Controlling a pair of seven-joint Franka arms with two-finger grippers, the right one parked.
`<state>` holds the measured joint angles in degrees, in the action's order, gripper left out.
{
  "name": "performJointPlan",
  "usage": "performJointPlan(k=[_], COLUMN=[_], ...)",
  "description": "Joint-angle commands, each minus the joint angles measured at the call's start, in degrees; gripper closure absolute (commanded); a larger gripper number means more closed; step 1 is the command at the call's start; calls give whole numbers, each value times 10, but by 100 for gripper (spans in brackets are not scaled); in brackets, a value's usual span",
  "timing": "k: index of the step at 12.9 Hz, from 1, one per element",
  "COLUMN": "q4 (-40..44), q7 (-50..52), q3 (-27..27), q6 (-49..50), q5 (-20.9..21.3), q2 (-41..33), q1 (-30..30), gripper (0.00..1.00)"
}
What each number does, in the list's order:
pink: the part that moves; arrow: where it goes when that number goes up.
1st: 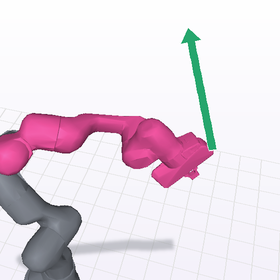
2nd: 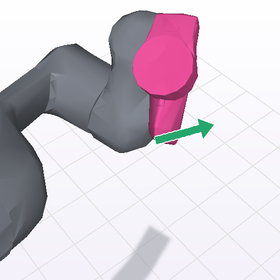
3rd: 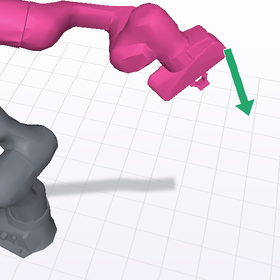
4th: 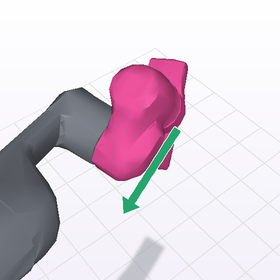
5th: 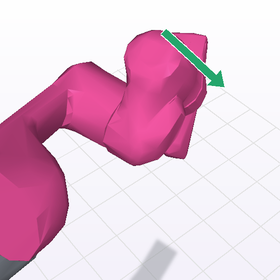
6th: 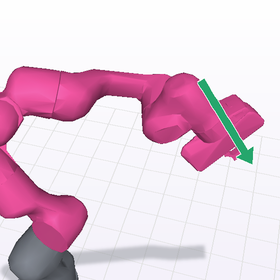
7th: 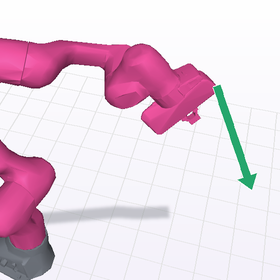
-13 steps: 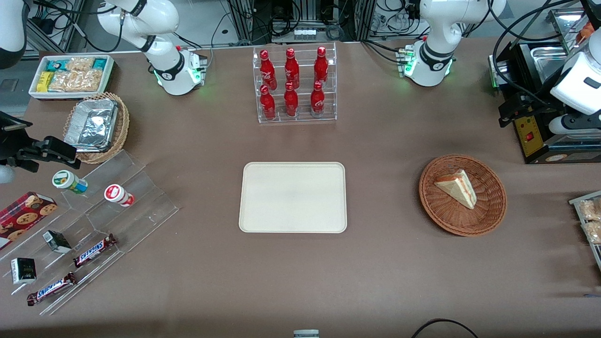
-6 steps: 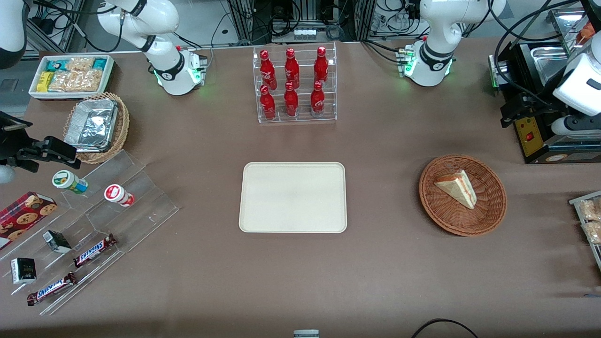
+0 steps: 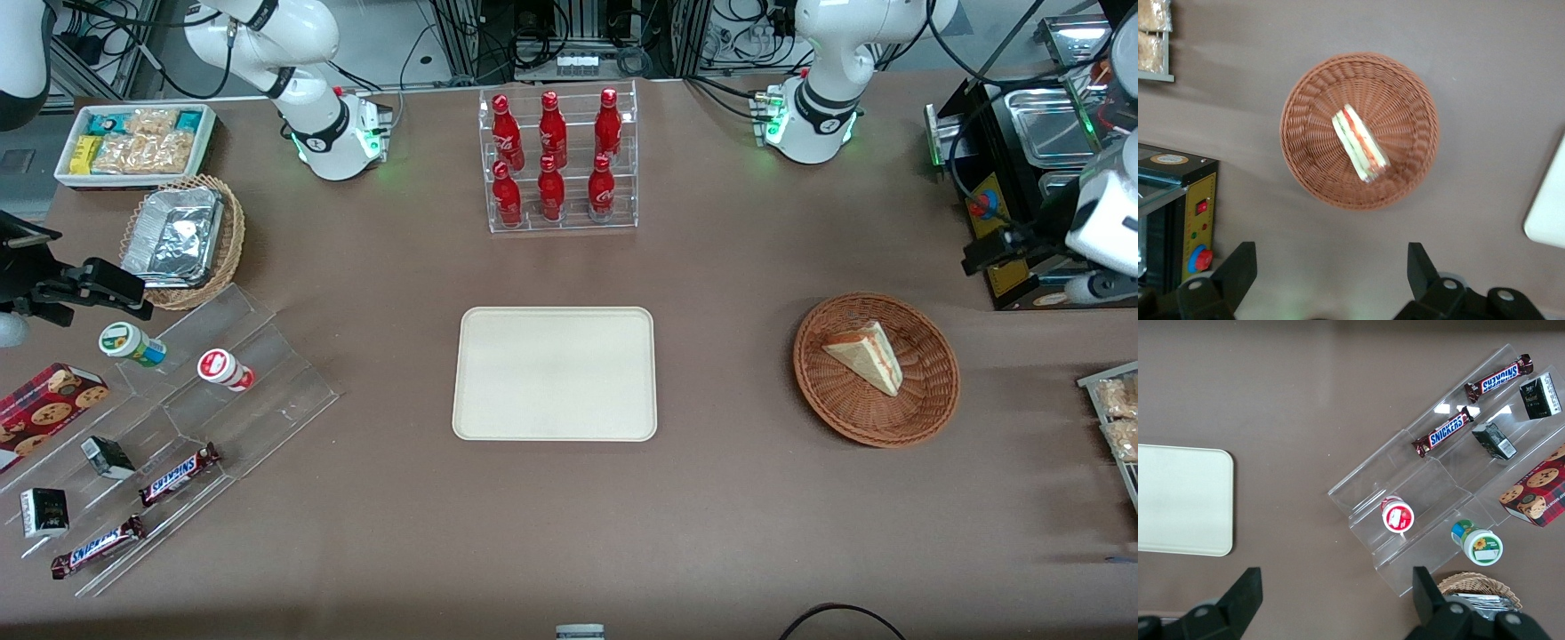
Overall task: Place sandwich from basket to tray
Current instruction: 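Move the left gripper down over the sandwich in the wicker basket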
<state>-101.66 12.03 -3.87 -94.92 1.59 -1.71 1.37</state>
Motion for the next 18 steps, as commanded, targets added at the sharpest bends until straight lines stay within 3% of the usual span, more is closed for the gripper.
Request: performJointPlan(k=[1, 3, 7, 10, 13, 18], q4=[-62, -107, -241, -248, -250, -253], q7=[32, 58, 234, 333, 353, 388], q3=[-42, -66, -65, -62, -62, -62], q6=[-64, -129, -353, -374, -388, -436], q5=[0, -2, -4, -4, -85, -91], q2=[-5, 14, 43, 79, 102, 160], q1=[18, 31, 33, 46, 48, 58], gripper=[0, 0, 0, 0, 0, 0])
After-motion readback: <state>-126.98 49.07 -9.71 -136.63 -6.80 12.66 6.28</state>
